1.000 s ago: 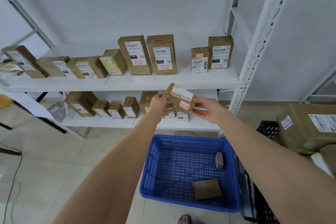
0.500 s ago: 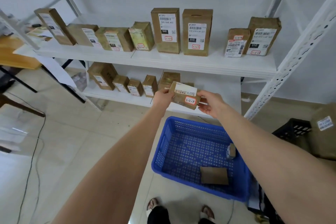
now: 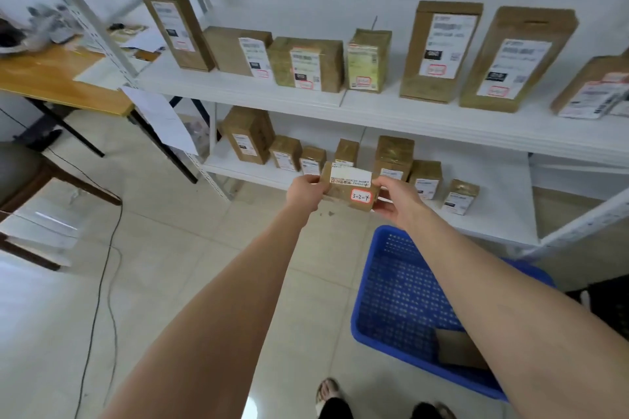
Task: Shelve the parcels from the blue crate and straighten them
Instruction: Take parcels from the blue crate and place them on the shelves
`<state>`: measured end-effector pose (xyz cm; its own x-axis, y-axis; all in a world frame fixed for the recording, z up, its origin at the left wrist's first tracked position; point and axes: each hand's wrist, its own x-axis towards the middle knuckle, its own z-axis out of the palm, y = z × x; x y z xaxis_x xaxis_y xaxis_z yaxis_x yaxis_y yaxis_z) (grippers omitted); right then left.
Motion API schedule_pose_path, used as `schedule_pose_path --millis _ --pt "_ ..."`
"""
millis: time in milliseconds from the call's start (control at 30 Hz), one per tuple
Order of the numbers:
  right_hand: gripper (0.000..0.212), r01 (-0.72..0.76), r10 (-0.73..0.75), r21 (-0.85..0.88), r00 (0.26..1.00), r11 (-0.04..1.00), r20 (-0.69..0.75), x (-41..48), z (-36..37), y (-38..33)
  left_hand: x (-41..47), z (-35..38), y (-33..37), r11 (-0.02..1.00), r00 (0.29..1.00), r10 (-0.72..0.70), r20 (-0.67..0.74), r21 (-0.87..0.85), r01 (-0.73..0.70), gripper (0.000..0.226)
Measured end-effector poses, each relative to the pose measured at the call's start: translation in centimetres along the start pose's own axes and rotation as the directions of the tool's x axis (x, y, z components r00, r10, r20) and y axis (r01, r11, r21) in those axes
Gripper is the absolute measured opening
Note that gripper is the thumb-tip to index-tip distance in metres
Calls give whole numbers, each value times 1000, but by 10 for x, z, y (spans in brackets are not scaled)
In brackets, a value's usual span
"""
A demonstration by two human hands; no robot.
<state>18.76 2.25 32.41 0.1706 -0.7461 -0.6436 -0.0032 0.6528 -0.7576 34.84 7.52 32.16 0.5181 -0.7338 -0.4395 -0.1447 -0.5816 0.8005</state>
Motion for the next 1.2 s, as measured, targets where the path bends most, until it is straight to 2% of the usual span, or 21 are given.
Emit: schedule_pose_path --millis 300,567,800,900,1200 --pt "3 -3 4 -8 1000 1000 27 41 111 -22 81 -90 1 1000 1000 6 3 8 -6 36" --pt "3 18 -18 -12 999 1000 42 118 200 -74 179 -152 41 999 999 41 -7 35 -41 35" --pt "2 27 -27 7 997 1000 71 153 266 -117 247 -202 67 996 999 47 -19 78 -45 21" --pt "3 14 -15 17 999 1000 49 166 284 -124 267 -218 73 993 998 67 3 100 -67 19" --pt "4 26 -9 152 993 988 -114 181 313 -128 321 -235 89 978 984 94 151 173 -120 38"
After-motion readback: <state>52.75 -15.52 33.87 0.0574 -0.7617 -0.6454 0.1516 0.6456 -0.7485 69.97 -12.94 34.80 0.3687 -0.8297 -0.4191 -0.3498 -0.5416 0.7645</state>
